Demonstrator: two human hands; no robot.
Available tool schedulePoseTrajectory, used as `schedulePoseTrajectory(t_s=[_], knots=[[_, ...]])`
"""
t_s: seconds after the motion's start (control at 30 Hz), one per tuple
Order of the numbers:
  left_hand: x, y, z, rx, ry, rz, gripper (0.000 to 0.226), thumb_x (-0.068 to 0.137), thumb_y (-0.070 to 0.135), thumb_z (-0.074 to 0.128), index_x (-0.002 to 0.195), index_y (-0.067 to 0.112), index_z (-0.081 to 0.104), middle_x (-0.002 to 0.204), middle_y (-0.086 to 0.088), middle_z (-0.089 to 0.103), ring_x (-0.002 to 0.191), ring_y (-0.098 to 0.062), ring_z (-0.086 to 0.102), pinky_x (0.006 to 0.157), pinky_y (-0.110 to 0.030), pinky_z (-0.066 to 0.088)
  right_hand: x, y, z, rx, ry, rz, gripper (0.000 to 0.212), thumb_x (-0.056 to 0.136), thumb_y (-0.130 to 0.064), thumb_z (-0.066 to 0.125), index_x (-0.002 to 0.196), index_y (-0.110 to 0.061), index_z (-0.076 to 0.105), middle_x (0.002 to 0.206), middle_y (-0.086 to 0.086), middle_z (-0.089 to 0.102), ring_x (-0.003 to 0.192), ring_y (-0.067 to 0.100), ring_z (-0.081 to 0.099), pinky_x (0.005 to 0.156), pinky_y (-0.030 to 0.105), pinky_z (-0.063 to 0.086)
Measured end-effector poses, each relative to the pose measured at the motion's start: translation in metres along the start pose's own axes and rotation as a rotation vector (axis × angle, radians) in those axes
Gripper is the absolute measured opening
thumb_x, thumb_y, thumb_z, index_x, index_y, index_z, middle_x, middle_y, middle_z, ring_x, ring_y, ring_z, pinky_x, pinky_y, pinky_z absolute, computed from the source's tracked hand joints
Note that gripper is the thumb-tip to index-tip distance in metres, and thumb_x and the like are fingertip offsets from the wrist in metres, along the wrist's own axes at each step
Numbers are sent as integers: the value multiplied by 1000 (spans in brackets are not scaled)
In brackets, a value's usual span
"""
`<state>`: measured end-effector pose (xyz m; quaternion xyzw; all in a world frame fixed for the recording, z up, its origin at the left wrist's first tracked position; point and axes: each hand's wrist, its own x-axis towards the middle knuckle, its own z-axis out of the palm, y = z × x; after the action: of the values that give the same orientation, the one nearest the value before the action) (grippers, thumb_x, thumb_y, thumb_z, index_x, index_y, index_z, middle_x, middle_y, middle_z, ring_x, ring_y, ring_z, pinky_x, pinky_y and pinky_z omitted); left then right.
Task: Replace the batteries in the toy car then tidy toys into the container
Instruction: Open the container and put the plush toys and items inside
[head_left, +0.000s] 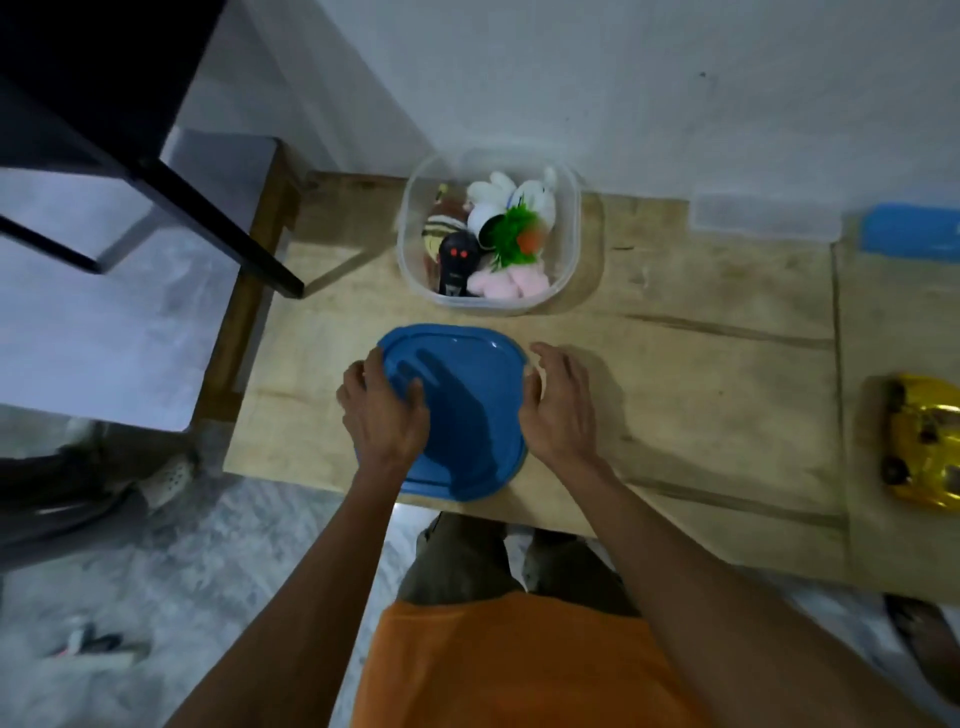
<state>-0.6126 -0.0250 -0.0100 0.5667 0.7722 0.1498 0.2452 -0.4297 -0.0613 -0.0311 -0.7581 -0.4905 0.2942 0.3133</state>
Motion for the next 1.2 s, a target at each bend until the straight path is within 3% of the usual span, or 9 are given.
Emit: schedulePoseTrajectory(t_s=[0.13, 0.27, 0.33, 0.57, 0.67, 0.8, 0.9, 1.03, 1.2], knots=[[-6, -26, 2, 56, -229, -212, 75, 98, 39, 57, 158, 21, 15, 163, -15, 14, 148, -39, 14, 114, -62, 26, -29, 5, 4, -60, -146, 140, 46, 105, -26, 40, 151, -22, 34, 144, 8, 49, 131, 29, 42, 108, 43, 37], [-1, -40, 0, 97, -340, -149, 76, 101, 40, 52, 159, 22, 6, 161, -13, 18, 147, -40, 14, 112, -64, 28, -40, 1, 14, -66, -179, 186, 52, 106, -23, 39, 155, -21, 25, 152, 8, 43, 137, 28, 38, 116, 41, 29], [2, -40, -4, 93, -353, -137, 75, 101, 37, 52, 159, 24, 7, 158, -13, 22, 144, -40, 18, 111, -62, 29, -43, -2, 24, -14, -162, 235, 52, 105, -23, 41, 155, -22, 27, 151, 8, 44, 137, 29, 40, 114, 42, 34], [16, -50, -25, -7, -352, -205, 71, 98, 37, 56, 157, 25, 17, 154, -14, 32, 141, -38, 25, 107, -60, 33, -63, -31, 52, 193, 63, 412, 55, 103, -21, 50, 154, -17, 30, 154, 6, 37, 139, 22, 38, 103, 20, 27], [12, -55, -42, -79, -293, -205, 76, 94, 45, 63, 156, 21, 27, 147, -17, 39, 138, -39, 30, 106, -57, 37, -77, -45, 55, 208, 246, 370, 53, 100, -21, 54, 150, -14, 38, 145, 6, 46, 133, 19, 43, 104, 22, 31], [-8, -46, -65, -238, -101, -55, 73, 89, 43, 70, 151, 18, 41, 134, -15, 43, 125, -31, 35, 102, -44, 40, -88, -67, 39, 213, 385, 270, 52, 97, -26, 60, 146, -14, 45, 135, 3, 50, 122, 10, 46, 103, 27, 38], [3, -16, -66, -316, -52, 30, 73, 89, 41, 72, 151, 17, 41, 133, -12, 39, 122, -27, 32, 101, -35, 36, -60, -81, 19, 214, 432, 249, 53, 96, -25, 62, 145, -15, 46, 131, -1, 48, 114, 2, 45, 99, 21, 37], [47, 39, -53, -395, -68, 94, 77, 88, 38, 73, 153, 17, 35, 147, -9, 36, 132, -28, 31, 103, -31, 33, 7, -88, -3, 155, 503, 149, 55, 93, -26, 61, 143, -11, 46, 132, 10, 50, 119, 12, 46, 97, 15, 33], [107, 86, -28, -422, -104, 95, 82, 90, 32, 72, 156, 11, 29, 157, -7, 39, 145, -27, 36, 119, -43, 34, 95, -86, -17, 119, 420, 154, 56, 94, -24, 61, 147, -15, 42, 137, 6, 48, 125, 17, 44, 104, 25, 36]])
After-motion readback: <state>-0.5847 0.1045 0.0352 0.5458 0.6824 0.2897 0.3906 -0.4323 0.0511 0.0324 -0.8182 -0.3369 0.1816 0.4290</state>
